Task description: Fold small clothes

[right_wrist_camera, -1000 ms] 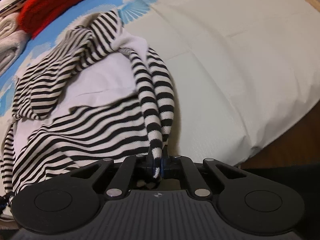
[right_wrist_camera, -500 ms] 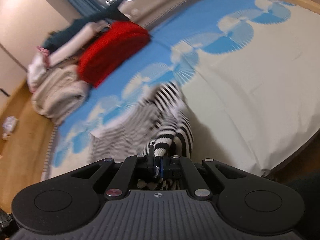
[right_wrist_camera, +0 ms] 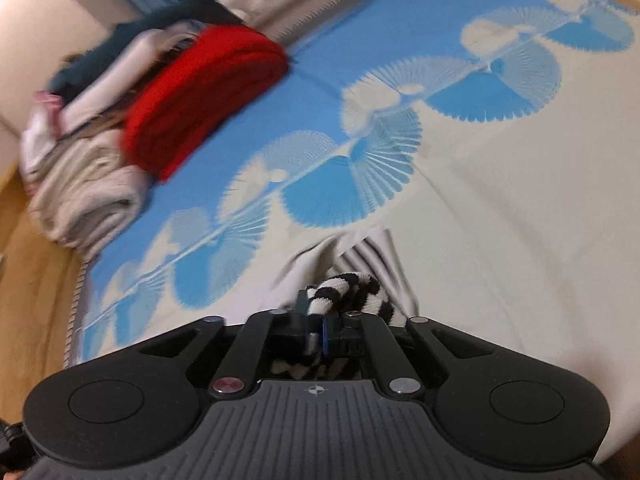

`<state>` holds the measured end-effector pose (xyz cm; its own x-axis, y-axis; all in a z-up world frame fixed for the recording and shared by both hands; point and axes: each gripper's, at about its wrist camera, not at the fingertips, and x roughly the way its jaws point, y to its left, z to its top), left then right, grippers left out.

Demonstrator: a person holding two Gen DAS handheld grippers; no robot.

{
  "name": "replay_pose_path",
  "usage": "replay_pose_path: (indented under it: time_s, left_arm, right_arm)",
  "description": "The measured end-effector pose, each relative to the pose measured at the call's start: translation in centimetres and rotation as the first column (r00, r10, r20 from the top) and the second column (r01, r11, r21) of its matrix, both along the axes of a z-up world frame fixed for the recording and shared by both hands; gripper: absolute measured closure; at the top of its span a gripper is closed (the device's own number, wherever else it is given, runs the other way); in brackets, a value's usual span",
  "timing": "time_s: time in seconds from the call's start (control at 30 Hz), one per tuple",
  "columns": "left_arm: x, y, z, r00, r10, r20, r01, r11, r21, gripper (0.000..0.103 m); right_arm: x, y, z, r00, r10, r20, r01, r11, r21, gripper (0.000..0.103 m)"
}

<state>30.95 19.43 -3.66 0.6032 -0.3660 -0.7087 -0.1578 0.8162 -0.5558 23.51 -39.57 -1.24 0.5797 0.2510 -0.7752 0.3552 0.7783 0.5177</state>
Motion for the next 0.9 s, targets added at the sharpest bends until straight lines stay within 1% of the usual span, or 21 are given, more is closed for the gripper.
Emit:
replay_pose_path:
  time_s: [0.03,0.07,0.1,0.13,0.17,0.2,0.23,0.27,0.33,0.37,0.43,0.5,0.53,0.6,0.67,0.7,0.73,0.77,0.8,0.87,0.9]
  left_arm:
    - [0.7,1.0,-1.2,0.998,0.052,-0.033,-0.053,0.998,-0.019,0.091]
    - [1.0,1.8,-2.0,0.992,0.102,-0.078,-0.105,0.993,-0.044,0.091]
    - [1.1,2.3,-2.3,0.986,0.132,-0.103,-0.140,0.987,-0.078,0.091]
    - [1.2,2.4,-2.0,0.989,0.127,-0.079,-0.135,0.986,-0.102,0.091]
    - [1.1,2.1,-1.3,0.994,0.103,-0.040,-0.107,0.989,-0.097,0.089]
    - [1.2,1.5,-0.6,0.998,0.068,-0.003,-0.068,0.995,-0.068,0.080]
    - [1.2,0.4,0.0,0.999,0.014,0.030,-0.013,1.000,-0.023,0.073]
    - [1.1,-0.6,0.2,0.999,-0.032,0.037,0.032,0.999,0.002,0.062]
    - [1.2,-2.2,-0.4,0.994,-0.108,0.014,0.107,0.994,0.002,0.061]
    - [1.2,-2.7,-0.7,0.993,-0.122,0.003,0.122,0.993,-0.003,0.061]
    - [1.4,-3.7,-1.2,0.989,-0.145,-0.009,0.145,0.989,-0.009,0.061]
    - [1.4,-4.5,-1.4,0.986,-0.165,0.002,0.165,0.986,-0.015,0.060]
    - [1.4,-5.0,-1.3,0.983,-0.181,0.009,0.181,0.983,-0.014,0.059]
    - [1.3,-5.7,-1.4,0.976,-0.215,0.016,0.215,0.976,-0.013,0.057]
    - [1.1,-6.3,-1.2,0.967,-0.255,0.020,0.255,0.967,0.002,0.057]
    - [1.0,-6.7,-1.0,0.960,-0.277,0.025,0.277,0.961,0.019,0.057]
    - [0.9,-7.1,-0.9,0.952,-0.305,0.029,0.303,0.952,0.044,0.055]
    - [0.9,-7.6,-0.8,0.944,-0.328,0.029,0.325,0.943,0.065,0.049]
    - [0.8,-8.1,-0.9,0.935,-0.353,0.022,0.350,0.933,0.087,0.042]
    - [0.5,-8.9,-1.2,0.918,-0.397,0.010,0.393,0.913,0.112,0.039]
    - [0.4,-9.4,-1.3,0.907,-0.421,0.004,0.418,0.901,0.119,0.039]
  right_arm:
    - [1.3,-0.4,-1.4,0.999,-0.028,-0.031,0.028,1.000,-0.002,0.093]
    - [2.1,-0.7,-2.7,0.997,-0.052,-0.055,0.051,0.999,-0.006,0.093]
    - [2.5,-0.8,-3.7,0.996,-0.064,-0.061,0.064,0.998,0.000,0.093]
    - [2.4,-0.9,-4.6,0.995,-0.067,-0.071,0.067,0.998,-0.001,0.092]
    - [2.6,-0.7,-5.1,0.991,-0.078,-0.113,0.077,0.997,-0.015,0.089]
    - [2.6,-0.4,-5.1,0.990,-0.082,-0.112,0.081,0.997,-0.016,0.086]
    - [2.8,-0.1,-4.9,0.994,-0.061,-0.091,0.060,0.998,-0.020,0.086]
    - [3.0,0.4,-4.4,0.997,-0.022,-0.071,0.019,0.999,-0.042,0.086]
    - [3.3,1.0,-3.8,0.999,0.036,-0.036,-0.039,0.996,-0.083,0.085]
    - [3.3,0.9,-3.7,0.999,0.046,-0.025,-0.048,0.995,-0.090,0.085]
    - [3.1,0.3,-4.0,0.999,0.033,-0.012,-0.033,0.997,-0.066,0.085]
    - [2.5,-1.0,-4.7,0.999,-0.035,-0.022,0.034,0.999,-0.013,0.084]
    - [2.1,-1.7,-4.8,0.997,-0.080,-0.017,0.080,0.997,0.017,0.078]
    - [1.3,-3.2,-4.4,0.988,-0.155,0.017,0.154,0.986,0.064,0.070]
    - [0.5,-4.7,-4.3,0.976,-0.217,0.034,0.213,0.972,0.104,0.068]
    - [0.3,-5.1,-4.4,0.973,-0.228,0.038,0.222,0.967,0.123,0.068]
    - [0.2,-5.4,-4.4,0.975,-0.219,0.045,0.211,0.968,0.139,0.068]
    - [0.3,-5.2,-4.4,0.980,-0.191,0.049,0.182,0.973,0.144,0.068]
    - [0.5,-4.8,-4.4,0.989,-0.140,0.045,0.132,0.982,0.138,0.068]
    - [0.9,-3.1,-4.6,1.000,-0.014,0.020,0.011,0.992,0.126,0.065]
    - [1.1,-2.1,-4.9,0.999,0.054,0.001,-0.054,0.991,0.125,0.061]
